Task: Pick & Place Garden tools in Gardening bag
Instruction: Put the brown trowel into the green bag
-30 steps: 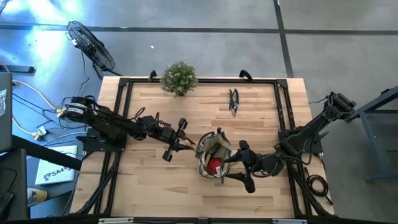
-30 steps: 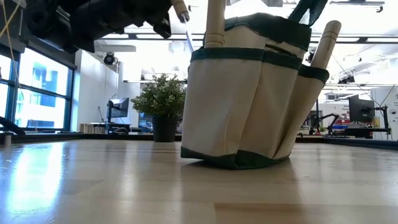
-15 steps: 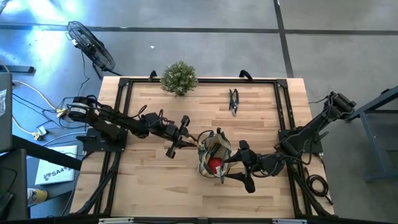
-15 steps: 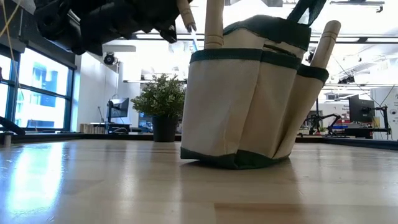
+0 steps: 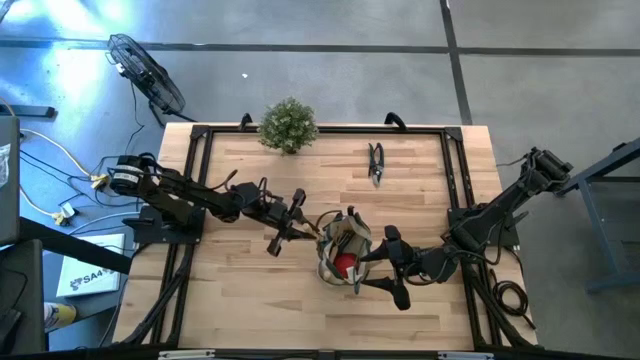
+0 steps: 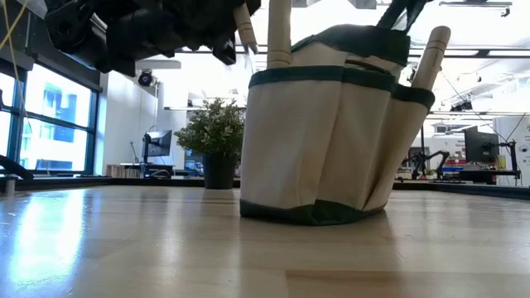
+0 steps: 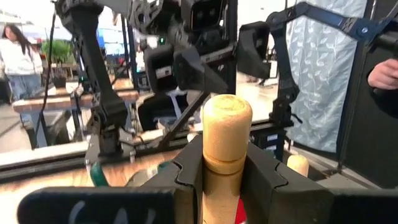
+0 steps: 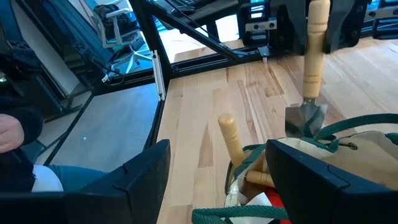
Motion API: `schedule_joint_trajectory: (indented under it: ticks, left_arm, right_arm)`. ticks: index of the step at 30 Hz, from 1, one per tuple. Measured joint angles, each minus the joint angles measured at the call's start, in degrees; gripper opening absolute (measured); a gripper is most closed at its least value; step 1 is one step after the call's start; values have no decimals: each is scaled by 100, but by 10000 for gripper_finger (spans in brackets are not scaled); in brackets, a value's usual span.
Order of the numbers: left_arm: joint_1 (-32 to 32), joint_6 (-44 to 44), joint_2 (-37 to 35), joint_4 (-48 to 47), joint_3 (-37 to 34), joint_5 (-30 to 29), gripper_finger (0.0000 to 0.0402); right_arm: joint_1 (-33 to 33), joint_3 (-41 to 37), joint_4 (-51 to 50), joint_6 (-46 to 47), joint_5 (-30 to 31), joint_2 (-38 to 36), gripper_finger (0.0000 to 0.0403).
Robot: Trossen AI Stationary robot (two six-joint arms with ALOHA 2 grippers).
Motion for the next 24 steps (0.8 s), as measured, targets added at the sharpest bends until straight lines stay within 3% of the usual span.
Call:
schedule_joint_trajectory:
  ticks: [11, 24]
  left_arm:
    - [0, -331, 0, -136, 0, -52, 63]
    - [-429, -343, 0, -570, 0, -777, 63]
  right_arm:
    - [0, 0, -80, 18, -2, 0, 256]
    - [0, 0, -127, 17, -2, 0, 256]
